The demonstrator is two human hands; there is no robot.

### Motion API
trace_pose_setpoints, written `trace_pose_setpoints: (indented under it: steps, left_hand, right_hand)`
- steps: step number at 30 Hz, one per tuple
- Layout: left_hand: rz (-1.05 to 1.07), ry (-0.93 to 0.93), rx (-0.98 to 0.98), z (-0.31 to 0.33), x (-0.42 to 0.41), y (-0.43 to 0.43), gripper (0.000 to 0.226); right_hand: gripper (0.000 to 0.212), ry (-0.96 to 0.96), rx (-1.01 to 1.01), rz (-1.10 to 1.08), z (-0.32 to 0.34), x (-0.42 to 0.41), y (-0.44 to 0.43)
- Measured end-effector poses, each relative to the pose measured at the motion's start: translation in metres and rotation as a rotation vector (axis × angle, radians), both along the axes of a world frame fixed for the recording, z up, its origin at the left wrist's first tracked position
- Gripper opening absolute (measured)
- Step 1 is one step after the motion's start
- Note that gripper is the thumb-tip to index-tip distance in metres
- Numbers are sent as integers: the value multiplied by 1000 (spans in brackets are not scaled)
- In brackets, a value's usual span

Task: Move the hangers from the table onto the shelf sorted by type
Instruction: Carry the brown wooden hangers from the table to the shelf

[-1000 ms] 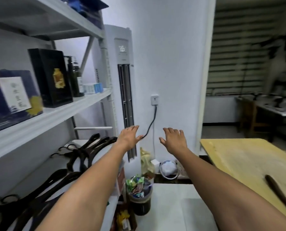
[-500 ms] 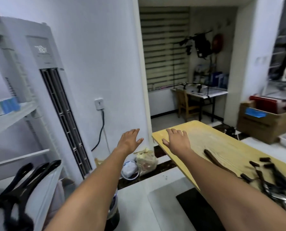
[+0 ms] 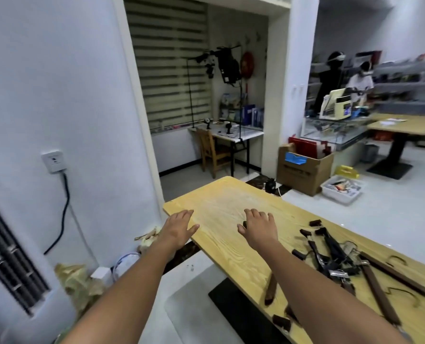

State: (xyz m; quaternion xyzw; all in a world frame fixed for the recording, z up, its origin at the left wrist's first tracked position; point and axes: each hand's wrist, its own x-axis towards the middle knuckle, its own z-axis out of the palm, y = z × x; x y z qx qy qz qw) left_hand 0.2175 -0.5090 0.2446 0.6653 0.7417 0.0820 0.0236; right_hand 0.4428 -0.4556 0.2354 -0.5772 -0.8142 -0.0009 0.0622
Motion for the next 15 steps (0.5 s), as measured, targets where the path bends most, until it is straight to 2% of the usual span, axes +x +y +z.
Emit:
trace_pose_setpoints:
  steps: [15]
  left_hand:
    - [-244,51,-92,-43,58,177,58]
  right_hand:
    - [56,57,-77,-332,-46,74,124]
